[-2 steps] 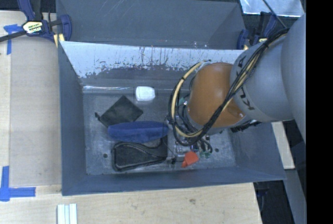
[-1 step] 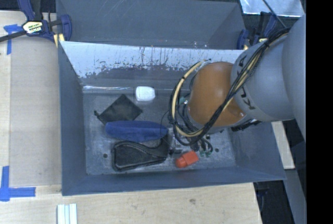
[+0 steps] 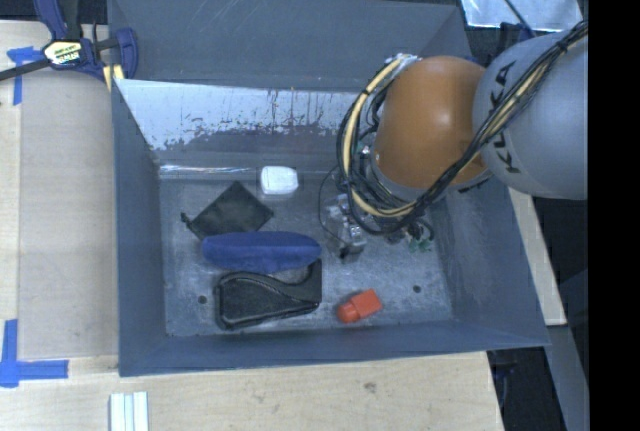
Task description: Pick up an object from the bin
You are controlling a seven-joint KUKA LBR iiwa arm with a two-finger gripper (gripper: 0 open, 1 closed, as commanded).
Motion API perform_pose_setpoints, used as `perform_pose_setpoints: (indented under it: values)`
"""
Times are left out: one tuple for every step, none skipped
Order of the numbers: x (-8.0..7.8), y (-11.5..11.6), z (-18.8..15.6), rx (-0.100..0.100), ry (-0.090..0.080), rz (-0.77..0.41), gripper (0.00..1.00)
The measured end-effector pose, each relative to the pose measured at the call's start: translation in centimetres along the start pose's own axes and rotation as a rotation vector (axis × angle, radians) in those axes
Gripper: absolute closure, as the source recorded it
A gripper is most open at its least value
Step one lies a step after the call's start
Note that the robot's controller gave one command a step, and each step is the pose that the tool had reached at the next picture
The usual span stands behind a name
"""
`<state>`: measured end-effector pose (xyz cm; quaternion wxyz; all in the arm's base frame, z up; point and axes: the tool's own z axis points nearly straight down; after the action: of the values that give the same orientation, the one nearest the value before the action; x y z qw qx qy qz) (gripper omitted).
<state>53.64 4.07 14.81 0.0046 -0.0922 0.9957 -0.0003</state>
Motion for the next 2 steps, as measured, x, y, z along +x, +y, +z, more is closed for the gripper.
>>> perform_pose_setpoints:
  values:
    - [0.1,0.0,0.2,-0.001,0.004,-0.001,0.00]
    - [1.9,0.3,6.4,-0.004,0.010,-0.490,0.00]
